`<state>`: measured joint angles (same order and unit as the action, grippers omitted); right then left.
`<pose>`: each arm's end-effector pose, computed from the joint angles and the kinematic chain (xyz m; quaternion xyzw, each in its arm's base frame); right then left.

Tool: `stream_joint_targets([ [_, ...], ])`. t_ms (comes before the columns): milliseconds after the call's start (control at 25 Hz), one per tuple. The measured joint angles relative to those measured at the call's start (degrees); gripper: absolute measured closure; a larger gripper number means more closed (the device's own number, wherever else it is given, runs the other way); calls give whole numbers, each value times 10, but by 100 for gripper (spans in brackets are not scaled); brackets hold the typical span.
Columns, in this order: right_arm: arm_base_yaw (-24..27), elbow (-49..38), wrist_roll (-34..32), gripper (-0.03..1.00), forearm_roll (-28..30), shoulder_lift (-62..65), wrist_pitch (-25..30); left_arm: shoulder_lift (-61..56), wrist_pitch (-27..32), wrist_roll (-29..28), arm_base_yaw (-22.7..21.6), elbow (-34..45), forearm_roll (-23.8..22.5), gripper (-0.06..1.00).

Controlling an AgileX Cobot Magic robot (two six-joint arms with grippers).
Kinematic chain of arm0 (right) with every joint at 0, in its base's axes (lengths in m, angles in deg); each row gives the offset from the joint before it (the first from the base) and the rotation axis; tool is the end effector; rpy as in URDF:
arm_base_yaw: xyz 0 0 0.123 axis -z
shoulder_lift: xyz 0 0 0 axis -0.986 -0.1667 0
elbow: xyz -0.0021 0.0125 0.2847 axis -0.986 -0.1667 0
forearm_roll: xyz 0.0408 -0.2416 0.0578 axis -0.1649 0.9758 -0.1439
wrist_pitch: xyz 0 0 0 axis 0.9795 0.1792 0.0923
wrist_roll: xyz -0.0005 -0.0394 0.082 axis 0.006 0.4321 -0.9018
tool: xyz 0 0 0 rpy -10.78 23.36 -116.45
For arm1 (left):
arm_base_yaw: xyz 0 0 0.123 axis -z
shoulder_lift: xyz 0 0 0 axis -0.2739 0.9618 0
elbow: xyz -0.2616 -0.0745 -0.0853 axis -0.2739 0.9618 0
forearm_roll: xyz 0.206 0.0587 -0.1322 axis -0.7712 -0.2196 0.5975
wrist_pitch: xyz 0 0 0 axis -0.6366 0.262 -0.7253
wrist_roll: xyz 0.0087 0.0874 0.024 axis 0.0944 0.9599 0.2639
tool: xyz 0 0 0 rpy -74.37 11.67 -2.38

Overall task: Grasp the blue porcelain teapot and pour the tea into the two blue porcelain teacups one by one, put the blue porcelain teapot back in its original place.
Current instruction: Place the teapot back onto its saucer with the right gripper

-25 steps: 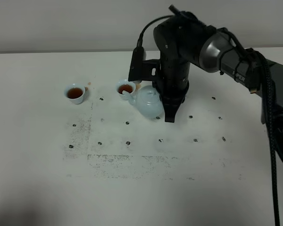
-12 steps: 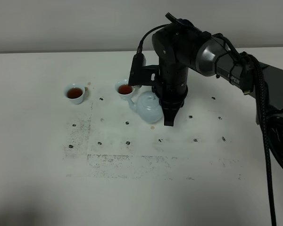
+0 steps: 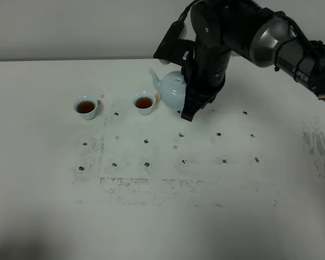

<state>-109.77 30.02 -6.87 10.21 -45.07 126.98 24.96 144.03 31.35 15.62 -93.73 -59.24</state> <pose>0.4083 0.2214 0.2368 -0.4917 0.8626 -0.0409 0.1120 -0.0025 -0.0077 0.2681 0.0160 0.8613 -0.0371 0.5065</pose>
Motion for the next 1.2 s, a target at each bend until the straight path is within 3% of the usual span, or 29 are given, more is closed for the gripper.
stream_joint_targets([
  [320,22,0,-90,92,-71,0,2,0,0,0,0,0,0,20],
  [880,36,-2,-187,92,-67,4,2,0,0,0,0,0,0,20],
  [1200,48,-150,-313,92,-37,106,0,0,0,0,0,0,0,20],
])
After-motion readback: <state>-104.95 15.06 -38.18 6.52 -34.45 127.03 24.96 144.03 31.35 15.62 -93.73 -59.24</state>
